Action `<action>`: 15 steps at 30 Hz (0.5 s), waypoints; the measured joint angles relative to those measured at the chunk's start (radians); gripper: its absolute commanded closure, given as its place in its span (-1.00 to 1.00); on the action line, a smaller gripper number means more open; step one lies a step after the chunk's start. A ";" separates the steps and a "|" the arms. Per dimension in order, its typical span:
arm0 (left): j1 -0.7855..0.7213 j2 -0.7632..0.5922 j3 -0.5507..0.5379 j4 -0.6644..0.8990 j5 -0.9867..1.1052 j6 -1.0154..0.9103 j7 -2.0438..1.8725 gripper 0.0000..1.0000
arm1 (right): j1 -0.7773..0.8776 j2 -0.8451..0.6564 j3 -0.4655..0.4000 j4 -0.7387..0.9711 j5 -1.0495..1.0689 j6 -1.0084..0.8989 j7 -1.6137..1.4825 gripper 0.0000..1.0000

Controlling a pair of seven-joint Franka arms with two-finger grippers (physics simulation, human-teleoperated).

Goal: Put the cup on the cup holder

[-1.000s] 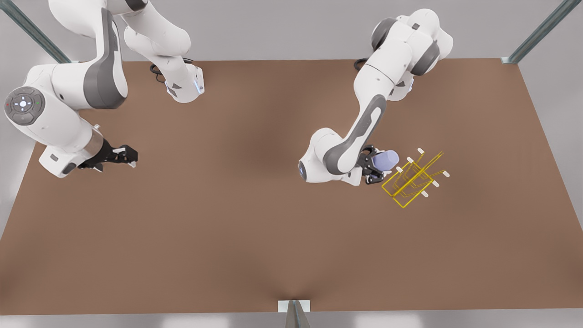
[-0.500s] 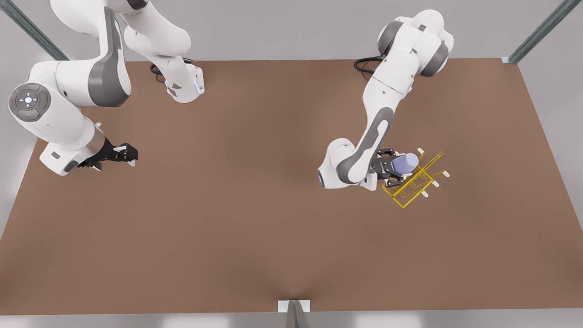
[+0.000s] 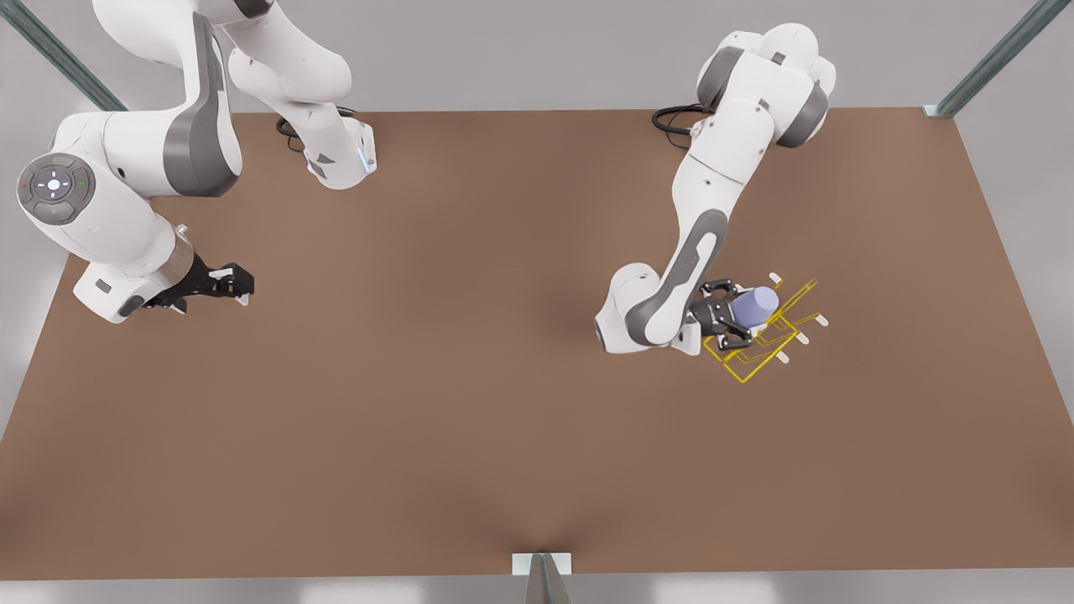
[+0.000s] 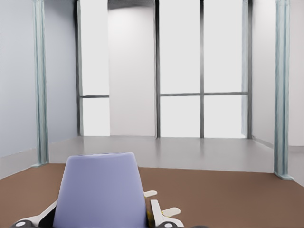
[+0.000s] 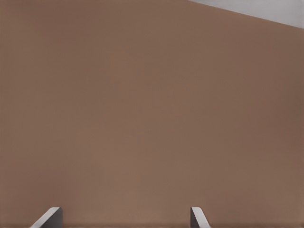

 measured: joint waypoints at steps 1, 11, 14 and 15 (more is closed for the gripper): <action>0.000 0.002 -0.001 0.000 0.003 -0.002 -0.007 -1.00 | 0.000 0.000 0.000 0.000 -0.001 0.000 0.000 -1.00; -0.016 -0.047 -0.098 -0.015 -0.024 -0.004 -0.031 -1.00 | 0.001 0.000 0.002 0.001 -0.001 0.002 0.000 -1.00; -0.004 -0.086 -0.221 0.005 -0.066 -0.011 -0.032 -1.00 | 0.000 0.000 0.002 0.001 -0.001 0.003 0.000 -1.00; 0.009 -0.099 -0.289 0.053 -0.091 -0.012 -0.031 -1.00 | 0.000 0.000 0.002 0.001 -0.001 0.003 0.000 -1.00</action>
